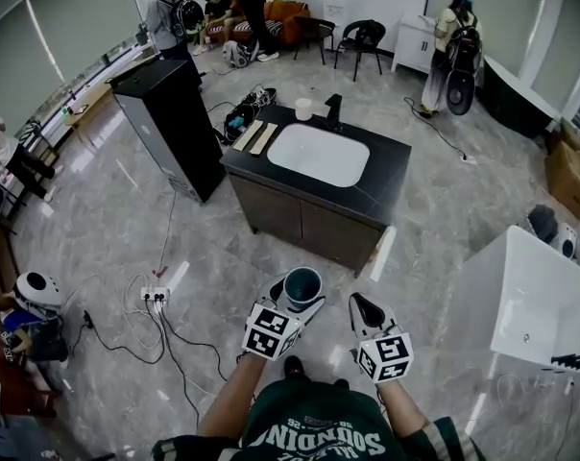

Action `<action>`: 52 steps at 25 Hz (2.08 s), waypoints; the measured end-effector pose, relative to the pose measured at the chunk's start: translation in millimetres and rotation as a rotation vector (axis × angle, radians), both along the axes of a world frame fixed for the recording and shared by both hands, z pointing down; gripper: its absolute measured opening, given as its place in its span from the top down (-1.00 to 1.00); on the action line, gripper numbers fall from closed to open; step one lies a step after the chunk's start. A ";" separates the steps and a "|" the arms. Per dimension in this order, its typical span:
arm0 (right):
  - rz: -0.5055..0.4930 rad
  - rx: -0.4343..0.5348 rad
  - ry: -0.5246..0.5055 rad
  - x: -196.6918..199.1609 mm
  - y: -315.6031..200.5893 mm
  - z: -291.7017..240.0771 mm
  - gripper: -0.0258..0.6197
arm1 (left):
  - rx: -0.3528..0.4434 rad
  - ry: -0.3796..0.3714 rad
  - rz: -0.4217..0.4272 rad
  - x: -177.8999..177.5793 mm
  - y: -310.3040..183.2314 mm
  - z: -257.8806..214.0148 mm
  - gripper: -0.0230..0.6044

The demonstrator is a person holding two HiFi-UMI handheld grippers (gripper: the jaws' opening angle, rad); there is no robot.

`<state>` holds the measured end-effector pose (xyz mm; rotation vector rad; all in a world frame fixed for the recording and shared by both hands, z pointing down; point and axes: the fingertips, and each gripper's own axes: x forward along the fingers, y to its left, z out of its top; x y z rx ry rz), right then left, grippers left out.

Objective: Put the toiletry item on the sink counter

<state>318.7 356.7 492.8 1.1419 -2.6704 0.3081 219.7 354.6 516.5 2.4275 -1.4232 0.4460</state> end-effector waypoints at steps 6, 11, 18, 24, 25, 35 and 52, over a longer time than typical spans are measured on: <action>-0.013 -0.014 0.007 -13.0 -7.6 4.5 0.79 | -0.010 0.006 -0.001 -8.5 -5.5 4.8 -0.30; -0.008 -0.001 0.007 -29.5 -18.2 6.5 0.79 | -0.002 -0.002 0.005 -24.6 -13.1 9.4 -0.30; 0.012 -0.008 -0.001 -39.6 -27.1 9.0 0.79 | 0.001 0.005 -0.008 -48.4 -23.0 10.9 -0.30; 0.020 -0.006 0.004 -43.1 -31.9 7.0 0.79 | -0.003 0.014 -0.025 -60.0 -28.9 13.1 -0.30; 0.021 -0.005 0.004 -44.7 -32.4 6.7 0.79 | 0.000 0.014 -0.026 -61.5 -29.5 12.6 -0.30; 0.027 -0.006 -0.009 -74.1 -31.1 5.1 0.79 | 0.010 0.021 -0.014 -86.6 -24.1 12.4 -0.30; -0.016 -0.004 -0.012 -120.4 -59.7 11.8 0.79 | 0.014 0.027 -0.049 -132.3 -46.3 18.5 -0.30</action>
